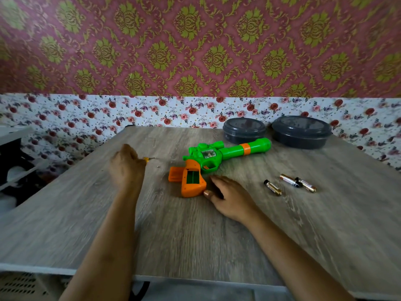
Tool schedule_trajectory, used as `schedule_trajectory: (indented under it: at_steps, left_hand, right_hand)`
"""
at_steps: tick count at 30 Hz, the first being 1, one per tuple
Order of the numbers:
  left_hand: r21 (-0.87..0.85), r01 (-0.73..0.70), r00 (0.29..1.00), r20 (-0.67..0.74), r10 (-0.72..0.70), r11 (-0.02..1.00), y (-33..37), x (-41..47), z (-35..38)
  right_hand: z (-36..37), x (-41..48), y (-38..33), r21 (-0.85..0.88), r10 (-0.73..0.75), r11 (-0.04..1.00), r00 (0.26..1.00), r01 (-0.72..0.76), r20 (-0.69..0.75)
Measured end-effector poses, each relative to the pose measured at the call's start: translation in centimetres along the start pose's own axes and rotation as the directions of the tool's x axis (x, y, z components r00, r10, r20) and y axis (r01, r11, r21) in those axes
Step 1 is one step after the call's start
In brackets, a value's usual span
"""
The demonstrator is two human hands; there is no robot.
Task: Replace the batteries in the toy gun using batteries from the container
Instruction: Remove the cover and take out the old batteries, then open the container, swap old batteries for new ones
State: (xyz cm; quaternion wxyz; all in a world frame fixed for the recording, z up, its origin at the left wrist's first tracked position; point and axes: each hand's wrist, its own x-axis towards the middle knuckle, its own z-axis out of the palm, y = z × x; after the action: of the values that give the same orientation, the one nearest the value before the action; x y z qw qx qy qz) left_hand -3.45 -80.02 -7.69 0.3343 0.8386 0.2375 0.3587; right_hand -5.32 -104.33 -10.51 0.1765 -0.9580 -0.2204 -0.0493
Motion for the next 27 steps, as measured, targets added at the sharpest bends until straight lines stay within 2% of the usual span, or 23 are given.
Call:
schedule_trajectory:
  at_steps: [3,5,7,14,20,24,27]
  left_hand:
    - [0.253,-0.006,0.993,0.116,-0.025,0.967,-0.4,-0.8,-1.1]
    - [0.440,-0.037,0.981,0.185,-0.050,0.897,-0.5,-1.4,-1.8]
    - [0.520,-0.080,0.973,0.226,-0.047,0.850,-0.8,-2.0,-2.1]
    - [0.383,-0.048,0.965,0.257,-0.057,0.923,-1.7,-2.4,-2.2]
    - [0.333,-0.026,0.967,0.247,-0.061,0.943,-1.7,-2.2,-2.3]
    - [0.206,-0.087,0.982,0.183,0.049,0.975,-1.2,-2.2,-2.2]
    - [0.156,-0.202,0.970,0.165,0.176,0.967,-0.1,-2.8,-2.0]
  right_hand:
    - [0.0,-0.1,-0.2,-0.042,-0.001,0.999,1.000,0.001,0.008]
    - [0.0,-0.1,-0.3,-0.049,0.002,0.999,1.000,-0.001,0.011]
    - [-0.1,-0.3,-0.4,-0.048,0.008,0.999,1.000,-0.007,0.016]
    - [-0.4,-0.6,-0.6,-0.056,0.016,0.998,1.000,-0.015,0.011]
    - [-0.4,-0.8,-0.5,-0.043,0.023,0.999,1.000,-0.023,0.002]
    - [-0.7,-1.2,0.0,0.046,0.025,0.999,0.999,-0.025,-0.020]
    - [-1.7,-2.4,0.9,0.179,0.066,0.983,0.987,-0.040,-0.145]
